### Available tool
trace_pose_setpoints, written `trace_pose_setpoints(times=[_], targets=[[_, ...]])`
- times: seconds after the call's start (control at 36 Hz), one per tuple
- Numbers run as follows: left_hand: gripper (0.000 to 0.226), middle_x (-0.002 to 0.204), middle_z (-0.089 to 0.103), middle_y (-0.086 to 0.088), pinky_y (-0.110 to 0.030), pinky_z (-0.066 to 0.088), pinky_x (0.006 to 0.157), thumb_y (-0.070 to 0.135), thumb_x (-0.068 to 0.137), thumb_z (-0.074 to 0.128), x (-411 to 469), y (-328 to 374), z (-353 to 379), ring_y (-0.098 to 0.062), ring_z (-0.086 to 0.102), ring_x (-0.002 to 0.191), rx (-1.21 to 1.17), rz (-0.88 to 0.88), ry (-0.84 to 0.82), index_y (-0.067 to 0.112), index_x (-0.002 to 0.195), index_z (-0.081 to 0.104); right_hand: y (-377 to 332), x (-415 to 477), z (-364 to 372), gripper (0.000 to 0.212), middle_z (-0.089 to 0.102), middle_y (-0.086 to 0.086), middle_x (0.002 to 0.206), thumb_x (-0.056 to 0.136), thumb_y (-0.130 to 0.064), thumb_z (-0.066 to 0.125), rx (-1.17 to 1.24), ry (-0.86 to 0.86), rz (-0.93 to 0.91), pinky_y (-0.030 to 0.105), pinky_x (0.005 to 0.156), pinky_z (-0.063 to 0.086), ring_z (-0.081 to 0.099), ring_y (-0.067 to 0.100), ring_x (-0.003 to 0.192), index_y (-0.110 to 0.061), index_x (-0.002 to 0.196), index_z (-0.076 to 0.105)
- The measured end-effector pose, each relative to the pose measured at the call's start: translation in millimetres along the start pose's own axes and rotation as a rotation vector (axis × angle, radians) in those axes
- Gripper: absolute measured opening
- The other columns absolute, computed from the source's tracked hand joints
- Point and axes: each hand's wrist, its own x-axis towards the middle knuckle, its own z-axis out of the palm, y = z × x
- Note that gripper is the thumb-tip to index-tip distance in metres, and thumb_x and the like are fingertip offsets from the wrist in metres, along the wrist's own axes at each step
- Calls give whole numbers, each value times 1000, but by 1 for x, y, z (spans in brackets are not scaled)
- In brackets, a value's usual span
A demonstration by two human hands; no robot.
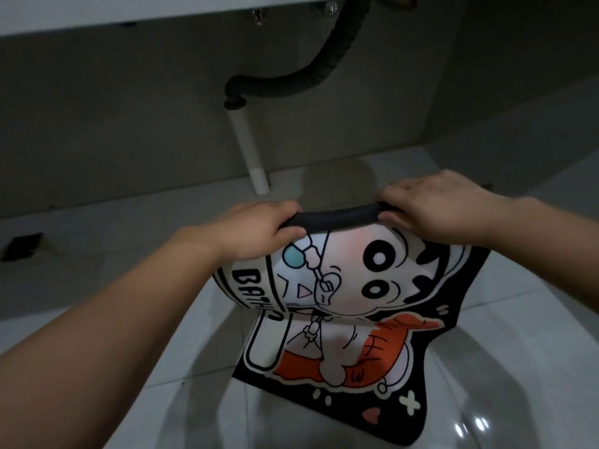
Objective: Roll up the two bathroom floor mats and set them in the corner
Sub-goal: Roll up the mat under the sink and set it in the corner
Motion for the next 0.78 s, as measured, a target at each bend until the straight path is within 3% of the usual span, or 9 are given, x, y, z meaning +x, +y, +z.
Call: trace_pose_setpoints(times=[0.08,0.19,0.28,0.33,0.42,0.5,0.56,0.61,0.78], targets=[[18,82,55,3,-29,33,57,42,90,54,-1,-1,-2,-19,53,75,4,-9,-23,30,95,43,-5,6,-5,27,57,2,96,95,-44,39,34,-73,-4,31,62,34,58,27,82,-19,103,46],[19,76,51,3,-28,31,60,28,86,59,2,-1,3,-21,50,72,50,-39,-6,27,88,40,-17,15,-8,20,37,-6,80,91,-34,51,67,-156,4,30,57,30,40,16,67,-23,89,35],[23,74,47,1,-31,36,60,11,84,54,4,-3,8,-23,50,70,-67,-74,-20,24,86,36,-21,21,-6,22,39,-6,71,90,-27,54,169,-230,99,27,47,27,39,11,58,-24,90,32],[27,76,49,-2,-35,41,62,7,83,51,4,-7,11,-26,51,71,-116,-67,1,26,89,33,-21,22,-2,23,41,-5,68,90,-23,52,162,-208,96,32,48,29,42,15,57,-24,91,29],[28,91,56,0,-32,37,65,20,90,52,0,-9,13,-26,55,78,-71,-47,49,27,112,36,-21,19,-2,21,43,-5,70,91,-31,49,76,-126,5,33,57,29,47,26,66,-20,96,33],[43,92,51,10,-29,34,67,53,92,44,-1,-4,11,-15,50,78,42,-30,89,32,128,34,-21,15,-3,29,44,-4,84,89,-54,31,91,-58,-73,31,60,29,47,23,69,-25,90,26],[40,94,57,10,-30,33,69,55,94,31,-1,-1,10,-16,53,81,79,0,111,33,126,36,-19,14,-1,26,45,-3,87,90,-51,22,111,-37,-74,31,60,30,47,22,69,-26,90,26],[35,101,62,5,-31,33,70,49,97,25,0,-2,9,-20,57,89,87,23,125,32,123,40,-15,14,4,23,53,2,93,94,-43,26,85,-5,-74,32,57,30,53,26,71,-21,94,35],[16,85,52,8,-30,32,63,48,94,44,2,-1,8,-19,51,77,97,-10,111,33,97,40,-16,16,4,20,53,3,93,95,-32,47,155,-62,22,32,58,30,46,23,68,-17,107,41]])
